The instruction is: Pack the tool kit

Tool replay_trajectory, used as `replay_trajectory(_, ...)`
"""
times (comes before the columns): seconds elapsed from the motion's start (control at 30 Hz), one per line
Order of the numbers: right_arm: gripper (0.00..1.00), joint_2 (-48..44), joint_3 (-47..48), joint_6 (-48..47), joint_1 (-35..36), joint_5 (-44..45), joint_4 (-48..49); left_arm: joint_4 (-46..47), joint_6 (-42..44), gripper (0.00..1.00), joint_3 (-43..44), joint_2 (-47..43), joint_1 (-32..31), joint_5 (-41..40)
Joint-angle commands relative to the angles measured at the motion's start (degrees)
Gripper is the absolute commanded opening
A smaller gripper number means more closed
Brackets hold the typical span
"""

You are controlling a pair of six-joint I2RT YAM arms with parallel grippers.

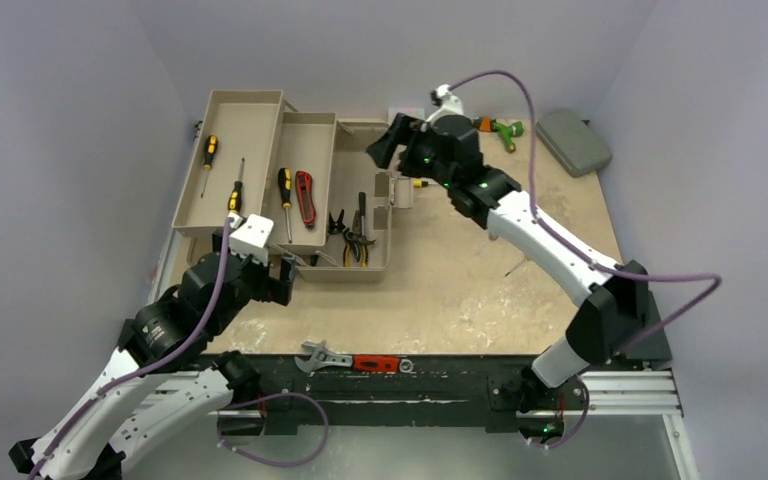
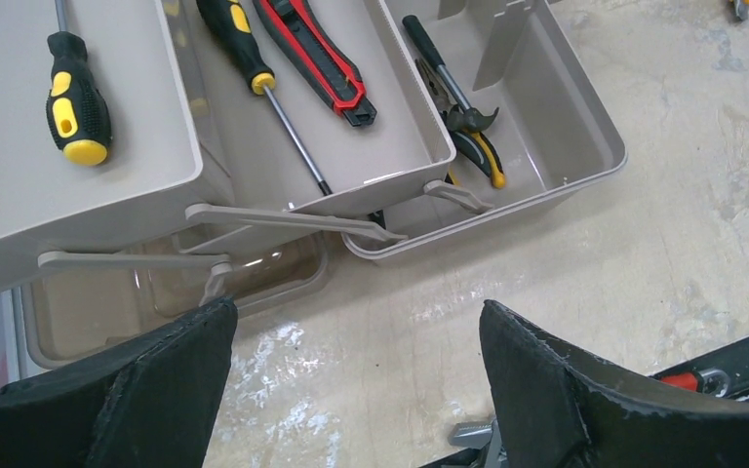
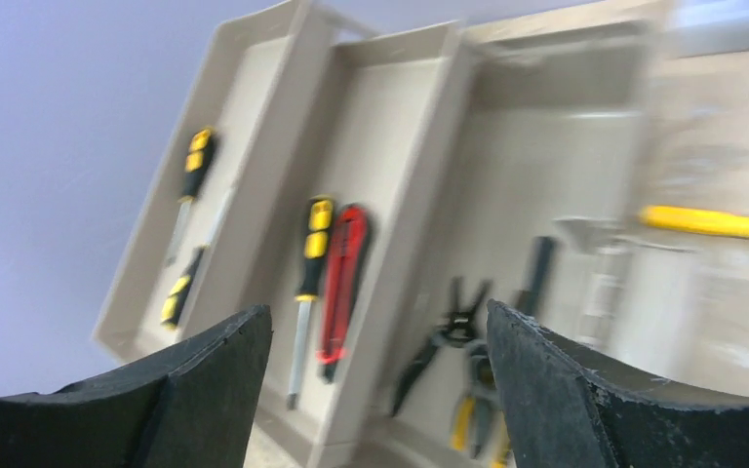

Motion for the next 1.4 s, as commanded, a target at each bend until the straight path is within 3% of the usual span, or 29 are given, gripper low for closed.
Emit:
replay_trajectory(0.0, 0.83, -7.2, -7.2, -5.7, -5.3, 7.3, -6.3, 1.1, 0.1, 0.91, 1.1, -0.5, 0.3, 0.3)
replay_trajectory(0.13, 0.91, -11.9, -12.3, -8.9, -8.0, 14.7, -10.0, 1.7, 1.4, 0.9, 0.9, 0.6, 0.3, 4.1)
replay_trajectory(0.33, 0.99, -13.4, -18.3, -8.6, -15.3, 13.2, -11.8, 1.8, 1.8, 0.9, 1.0, 1.8, 0.3, 8.0)
replay_trajectory(0.5, 0.99, -8.2, -17.3, -9.6, -19.5, 18.9, -17.1, 2.0, 2.2, 0.9, 1.0, 2.2, 0.2, 10.3)
replay_trajectory(0.73, 0.96, 1.3, -14.5, -9.8, -26.3, 17.8, -17.9, 2.4, 2.8, 0.9, 0.7, 2.0, 0.3, 11.7)
replay_trajectory(1.1, 0.88, 17.1, -6.6, -11.0, -30.7, 17.1, -19.3, 2.4, 3.0, 0.9, 0.7, 2.4, 0.3, 11.0)
replay_trajectory(1.23, 0.8, 19.3, -6.6, -10.6, -32.2, 15.9, -18.5, 2.4, 3.1, 0.88, 0.9, 3.1, 0.3, 11.4)
replay_trajectory(1.33, 0.62, 20.0, -8.2, -9.8, -34.5, 11.0, -16.7, 2.4, 3.1, 0.88, 0.9, 3.5, 0.3, 11.2)
replay_trajectory(1.37, 0.51, 20.0, -8.9, -9.6, -35.0, 9.5, -16.2, 2.4, 3.1, 0.88, 1.0, 3.5, 0.3, 11.1)
